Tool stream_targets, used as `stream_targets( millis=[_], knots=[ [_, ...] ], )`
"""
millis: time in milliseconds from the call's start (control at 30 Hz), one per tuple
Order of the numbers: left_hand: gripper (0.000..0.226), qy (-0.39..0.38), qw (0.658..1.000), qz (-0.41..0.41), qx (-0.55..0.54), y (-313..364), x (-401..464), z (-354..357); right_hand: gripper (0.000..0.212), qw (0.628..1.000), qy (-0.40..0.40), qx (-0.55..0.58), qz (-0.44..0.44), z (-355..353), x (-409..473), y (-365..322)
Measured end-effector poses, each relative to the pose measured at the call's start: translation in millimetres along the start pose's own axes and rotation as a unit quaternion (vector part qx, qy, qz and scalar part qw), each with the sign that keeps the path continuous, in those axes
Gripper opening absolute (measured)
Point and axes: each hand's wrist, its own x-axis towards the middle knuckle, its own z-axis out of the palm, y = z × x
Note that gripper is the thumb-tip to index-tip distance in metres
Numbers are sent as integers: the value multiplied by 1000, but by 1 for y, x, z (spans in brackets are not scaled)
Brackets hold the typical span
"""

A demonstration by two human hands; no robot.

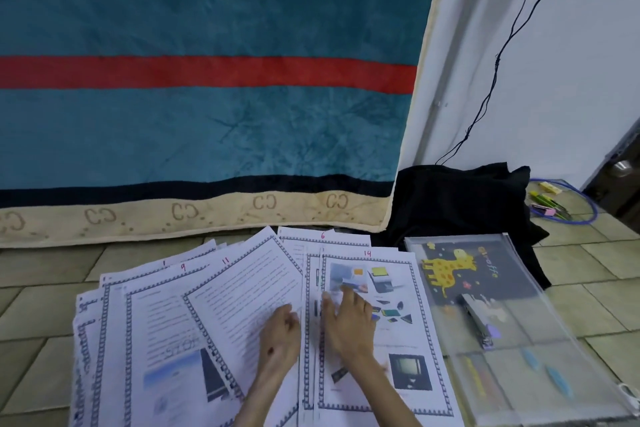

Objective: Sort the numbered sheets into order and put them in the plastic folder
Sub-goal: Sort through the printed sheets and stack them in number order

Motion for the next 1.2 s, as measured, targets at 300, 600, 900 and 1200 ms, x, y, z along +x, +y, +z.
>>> stream_targets(
  millis=[300, 600, 900, 1200],
  knots=[
    [18, -134, 986, 24, -94, 20, 23, 0, 33, 949, -72, 308, 18, -24, -6, 9],
    [27, -217, 945, -62, -236, 13, 34, -3, 48, 968, 16, 247, -26, -40, -5, 18],
    [19, -123, 971, -62, -197, 1, 36, -9, 42, 940, 81, 328, 53, -104, -2, 56],
    [72, -237, 941, -51, -238, 41, -7, 9, 63, 966, -89, 240, -39, -55, -10, 14]
  ],
)
